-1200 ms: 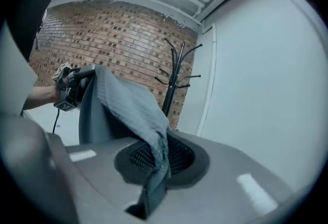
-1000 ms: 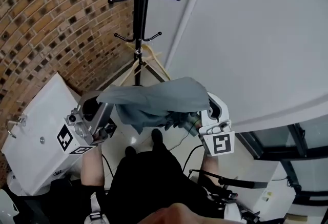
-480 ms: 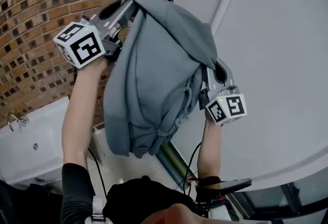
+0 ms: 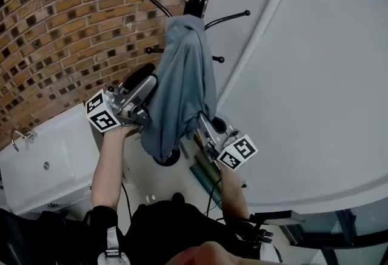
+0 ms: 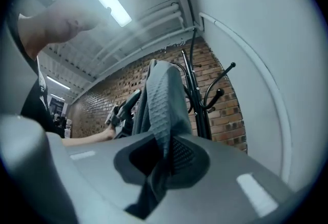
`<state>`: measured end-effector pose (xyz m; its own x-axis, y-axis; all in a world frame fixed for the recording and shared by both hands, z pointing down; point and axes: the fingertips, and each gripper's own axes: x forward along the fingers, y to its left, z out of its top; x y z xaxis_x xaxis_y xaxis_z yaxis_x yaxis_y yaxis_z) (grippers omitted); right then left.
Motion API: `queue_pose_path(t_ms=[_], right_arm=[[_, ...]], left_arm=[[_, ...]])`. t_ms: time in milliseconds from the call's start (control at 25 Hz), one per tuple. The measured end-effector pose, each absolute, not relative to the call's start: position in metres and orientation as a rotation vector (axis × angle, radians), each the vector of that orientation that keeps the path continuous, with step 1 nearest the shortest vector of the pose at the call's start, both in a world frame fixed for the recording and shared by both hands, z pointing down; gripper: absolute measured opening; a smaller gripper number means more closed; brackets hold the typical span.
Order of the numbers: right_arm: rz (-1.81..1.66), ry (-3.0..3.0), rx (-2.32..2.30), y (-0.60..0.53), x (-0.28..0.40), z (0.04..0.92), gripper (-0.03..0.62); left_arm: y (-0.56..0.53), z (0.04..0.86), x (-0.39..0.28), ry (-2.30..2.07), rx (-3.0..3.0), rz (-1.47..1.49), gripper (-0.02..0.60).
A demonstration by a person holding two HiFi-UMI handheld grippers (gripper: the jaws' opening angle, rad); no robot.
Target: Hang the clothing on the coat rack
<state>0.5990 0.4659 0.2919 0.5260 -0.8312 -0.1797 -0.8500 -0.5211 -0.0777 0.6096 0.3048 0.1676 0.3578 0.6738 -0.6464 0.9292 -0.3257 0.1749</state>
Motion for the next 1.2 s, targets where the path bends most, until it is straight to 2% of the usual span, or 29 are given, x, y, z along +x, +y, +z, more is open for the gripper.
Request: queue_pose_path(t_ms=[400,480,560,640,800,880,1000,1080,1200], right_arm=[[0.241,1.119,-2.817,0.469,0.592,0.292,0.022],[0.239,1.032,-2.874,0.478,0.594,0.290,0.045],[0.223,0.935,-2.903,0.490,0.595,0.290,0.119],[0.215,0.862,-2.902,0.501,0.591,0.290,0.188],[0.209,0.810,-2.917,0.509,0.584,0.290,0.197],[0.215,0.763,-2.935,0.517,0.579,0.291,0.242],[0.256,0.715,-3.004,0.527,0.573,0.284,0.244],[0.362,0.735,-3.105,0.522,0.572,0.254,0.244],[0.507,0.935,-3.182,0.495,0.582,0.181,0.244]], left_arm=[[0.246,0.301,0.529,1.268,2.049,-0.465,0.150],[0.242,0.313,0.519,1.271,2.004,-0.447,0.150],[0.241,0.321,0.513,1.274,1.973,-0.430,0.150],[0.241,0.323,0.509,1.276,1.957,-0.420,0.150],[0.255,0.297,0.516,1.296,1.964,-0.459,0.150],[0.265,0.271,0.519,1.316,1.989,-0.510,0.151],[0.289,0.228,0.540,1.331,2.086,-0.582,0.154],[0.318,0.202,0.562,1.383,2.277,-0.599,0.261],[0.345,0.196,0.594,1.438,2.594,-0.569,0.351]])
